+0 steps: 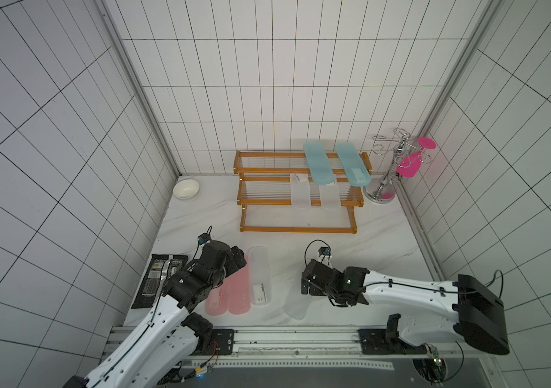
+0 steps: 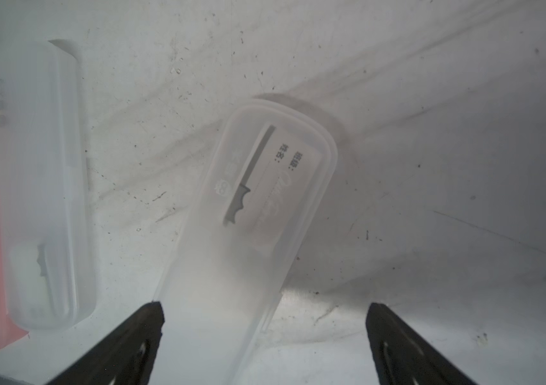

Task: Place the pencil cases on the shelf according to color
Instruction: Pick up the pencil case from the center of the board.

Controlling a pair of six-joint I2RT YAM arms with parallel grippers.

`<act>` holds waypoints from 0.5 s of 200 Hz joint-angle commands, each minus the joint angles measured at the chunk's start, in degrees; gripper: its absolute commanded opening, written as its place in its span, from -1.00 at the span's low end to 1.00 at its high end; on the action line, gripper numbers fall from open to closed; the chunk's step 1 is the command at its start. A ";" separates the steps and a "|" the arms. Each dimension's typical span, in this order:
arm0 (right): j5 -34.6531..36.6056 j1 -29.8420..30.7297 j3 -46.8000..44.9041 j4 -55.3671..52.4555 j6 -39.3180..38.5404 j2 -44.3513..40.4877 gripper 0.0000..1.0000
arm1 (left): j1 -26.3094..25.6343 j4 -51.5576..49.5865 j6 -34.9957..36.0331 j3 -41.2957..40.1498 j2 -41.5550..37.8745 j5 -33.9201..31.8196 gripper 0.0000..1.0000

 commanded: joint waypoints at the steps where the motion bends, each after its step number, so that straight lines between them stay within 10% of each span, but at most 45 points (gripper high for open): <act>1: -1.97 -0.50 0.30 3.09 2.29 3.02 0.98 | -0.34 -0.10 1.34 1.51 -1.04 0.11 0.96; 100: -5.50 -8.49 8.76 4.92 -3.73 18.61 0.98 | -0.42 0.80 1.64 1.28 -5.01 2.60 0.96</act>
